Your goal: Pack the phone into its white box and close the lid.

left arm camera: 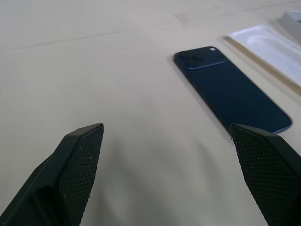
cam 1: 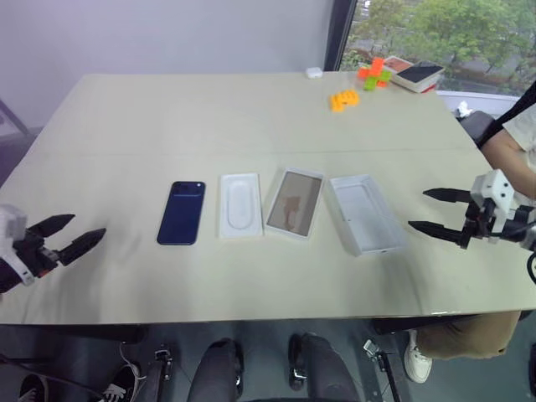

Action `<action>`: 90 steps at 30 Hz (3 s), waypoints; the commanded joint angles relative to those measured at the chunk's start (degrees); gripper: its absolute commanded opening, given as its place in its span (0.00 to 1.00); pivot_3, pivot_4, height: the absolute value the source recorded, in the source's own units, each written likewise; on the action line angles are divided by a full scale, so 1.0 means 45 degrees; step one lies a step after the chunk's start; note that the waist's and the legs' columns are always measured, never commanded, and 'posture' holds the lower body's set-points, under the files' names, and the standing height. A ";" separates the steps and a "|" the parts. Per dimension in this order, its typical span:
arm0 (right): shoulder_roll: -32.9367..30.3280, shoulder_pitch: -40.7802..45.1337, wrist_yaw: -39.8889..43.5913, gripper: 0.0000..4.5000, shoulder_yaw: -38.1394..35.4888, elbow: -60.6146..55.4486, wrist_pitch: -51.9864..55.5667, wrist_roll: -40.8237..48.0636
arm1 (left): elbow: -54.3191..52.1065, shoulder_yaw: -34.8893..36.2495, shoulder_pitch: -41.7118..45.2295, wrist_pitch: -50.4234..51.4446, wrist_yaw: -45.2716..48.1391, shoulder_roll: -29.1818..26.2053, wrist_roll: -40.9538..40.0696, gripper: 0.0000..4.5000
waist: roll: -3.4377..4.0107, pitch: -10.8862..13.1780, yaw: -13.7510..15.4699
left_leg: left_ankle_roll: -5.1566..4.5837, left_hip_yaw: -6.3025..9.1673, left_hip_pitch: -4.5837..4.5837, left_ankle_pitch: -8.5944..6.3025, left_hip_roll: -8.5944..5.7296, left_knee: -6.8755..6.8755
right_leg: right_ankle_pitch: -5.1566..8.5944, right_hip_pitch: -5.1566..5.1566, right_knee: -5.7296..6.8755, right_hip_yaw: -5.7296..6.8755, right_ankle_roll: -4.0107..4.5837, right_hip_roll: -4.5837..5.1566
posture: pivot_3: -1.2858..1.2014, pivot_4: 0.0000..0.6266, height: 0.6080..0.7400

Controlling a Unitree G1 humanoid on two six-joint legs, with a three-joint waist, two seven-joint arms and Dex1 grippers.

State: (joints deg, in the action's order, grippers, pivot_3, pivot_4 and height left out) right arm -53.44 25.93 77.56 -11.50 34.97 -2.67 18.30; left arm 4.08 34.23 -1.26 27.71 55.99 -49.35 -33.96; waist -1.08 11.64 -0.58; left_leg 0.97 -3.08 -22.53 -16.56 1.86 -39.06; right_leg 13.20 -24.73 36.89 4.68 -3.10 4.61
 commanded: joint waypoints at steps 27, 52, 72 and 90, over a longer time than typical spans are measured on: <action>0.2482 0.1179 -0.2090 0.99 0.2196 -0.6807 0.3200 0.0199 | -0.1731 -0.4195 0.7015 0.9107 -0.8788 0.5956 -0.2043 1.00 | -0.0019 -0.0002 0.0069 | 0.0018 0.0044 0.0016 0.0014 -0.0024 -0.0021 | -0.0008 0.0038 0.0031 0.0002 -0.0012 -0.0014 | 0.52 0.24 1.00; 0.2965 0.1546 -0.2434 1.00 0.2553 -0.6571 0.2539 -0.0114 | 0.0137 -0.2245 0.8109 1.0769 -1.0886 0.8569 -0.2136 0.27 | -0.0022 -0.0004 0.0039 | 0.0030 0.0049 0.0026 0.0022 -0.0028 -0.0026 | -0.0007 0.0051 0.0035 0.0001 -0.0012 -0.0017 | 0.52 0.24 1.00; 0.3364 0.1432 -0.3061 1.00 0.3674 -0.8776 0.7039 0.0822 | -0.0869 -0.1169 0.8950 1.0748 -1.0685 0.7350 -0.2714 0.01 | -0.0031 0.0000 -0.0014 | 0.0035 0.0056 0.0025 0.0024 -0.0021 -0.0023 | -0.0008 0.0048 0.0038 0.0006 -0.0011 -0.0017 | 0.52 0.24 1.00; 0.5304 0.1233 -0.6124 0.59 0.6680 -0.8960 0.8160 -0.2122 | -0.0863 -0.1901 0.8582 0.9782 -1.0444 0.6451 -0.2182 0.00 | -0.0038 -0.0004 0.0016 | 0.0039 0.0064 0.0005 0.0026 -0.0031 -0.0017 | -0.0008 0.0036 0.0026 0.0014 -0.0011 -0.0012 | 0.52 0.24 1.00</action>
State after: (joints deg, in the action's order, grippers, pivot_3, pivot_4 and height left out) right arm -29.88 31.61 49.65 18.41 -4.67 35.35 9.01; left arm 1.62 25.38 37.47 72.28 8.92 -20.00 -43.61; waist -1.25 11.63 -0.50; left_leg 1.14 -2.78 -22.50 -16.44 1.72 -39.14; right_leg 13.16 -24.57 37.01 4.74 -3.15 4.54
